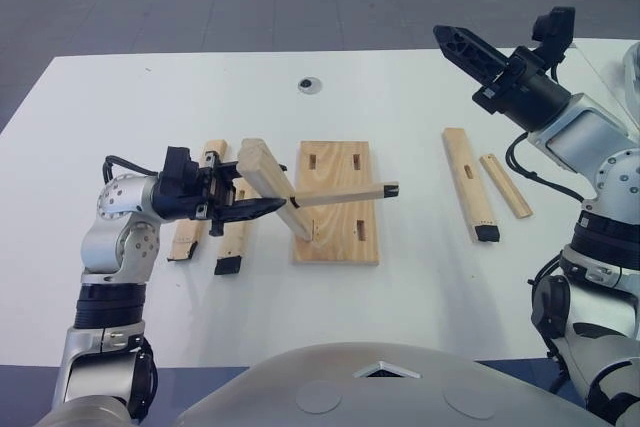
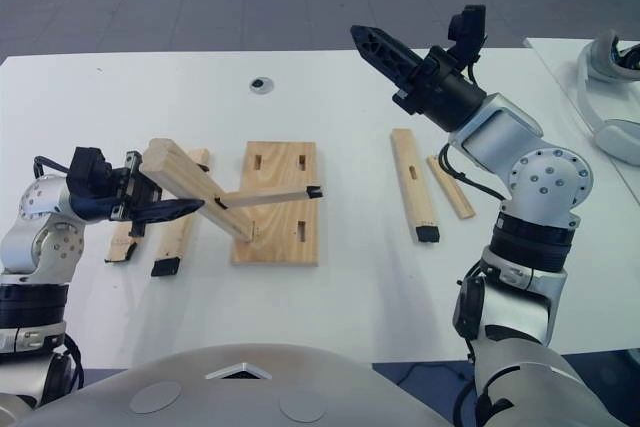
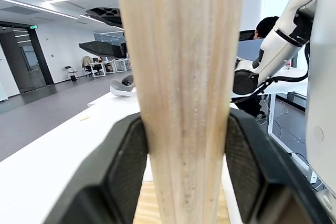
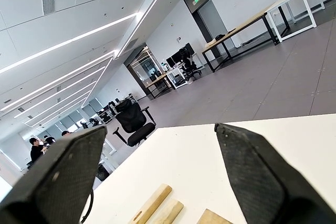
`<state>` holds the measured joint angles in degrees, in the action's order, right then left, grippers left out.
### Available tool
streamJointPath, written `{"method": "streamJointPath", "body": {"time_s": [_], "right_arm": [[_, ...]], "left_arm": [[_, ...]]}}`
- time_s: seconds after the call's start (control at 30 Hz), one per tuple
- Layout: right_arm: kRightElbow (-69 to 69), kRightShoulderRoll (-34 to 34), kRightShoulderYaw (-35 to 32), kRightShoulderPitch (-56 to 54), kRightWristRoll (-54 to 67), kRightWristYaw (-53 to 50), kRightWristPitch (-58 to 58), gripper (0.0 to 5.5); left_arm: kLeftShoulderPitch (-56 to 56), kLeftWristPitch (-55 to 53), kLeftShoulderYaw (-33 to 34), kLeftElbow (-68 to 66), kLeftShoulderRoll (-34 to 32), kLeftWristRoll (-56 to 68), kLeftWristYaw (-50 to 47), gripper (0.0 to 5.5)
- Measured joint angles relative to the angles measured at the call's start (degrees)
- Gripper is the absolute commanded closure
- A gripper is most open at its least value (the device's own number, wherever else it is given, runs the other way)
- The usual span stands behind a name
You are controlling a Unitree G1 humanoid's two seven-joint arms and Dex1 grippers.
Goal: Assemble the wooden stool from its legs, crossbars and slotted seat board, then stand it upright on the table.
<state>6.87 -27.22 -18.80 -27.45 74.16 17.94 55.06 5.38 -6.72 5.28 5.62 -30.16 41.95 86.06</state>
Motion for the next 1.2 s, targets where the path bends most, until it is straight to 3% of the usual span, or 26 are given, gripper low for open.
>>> {"method": "streamJointPath", "body": {"time_s": [0.23,0.53,0.83,1.2], "right_arm": [[0.04,0.32,0.00,0.00,0.11,-0.20,0.00,1.69],[0.64,0.84,-0.04,0.25,0.26,-1.19,0.00,1.69],[0.65,1.04,-0.04,0.25,0.28,-1.33,-0.05,1.69],[0.65,1.27,-0.04,0.25,0.26,-1.33,-0.22,1.69]], "left_arm": [[-0.31,2.43,-1.25,-0.96,0.66,-0.44,0.75,3.44],[-10.77,8.52,-3.80,2.58,3.03,-0.65,0.74,3.44],[-7.69,9.75,-7.51,0.13,0.24,-0.02,-1.62,3.44],[-9.17,21.95,-12.57,-1.15,-0.51,0.00,-5.42,3.44]]}}
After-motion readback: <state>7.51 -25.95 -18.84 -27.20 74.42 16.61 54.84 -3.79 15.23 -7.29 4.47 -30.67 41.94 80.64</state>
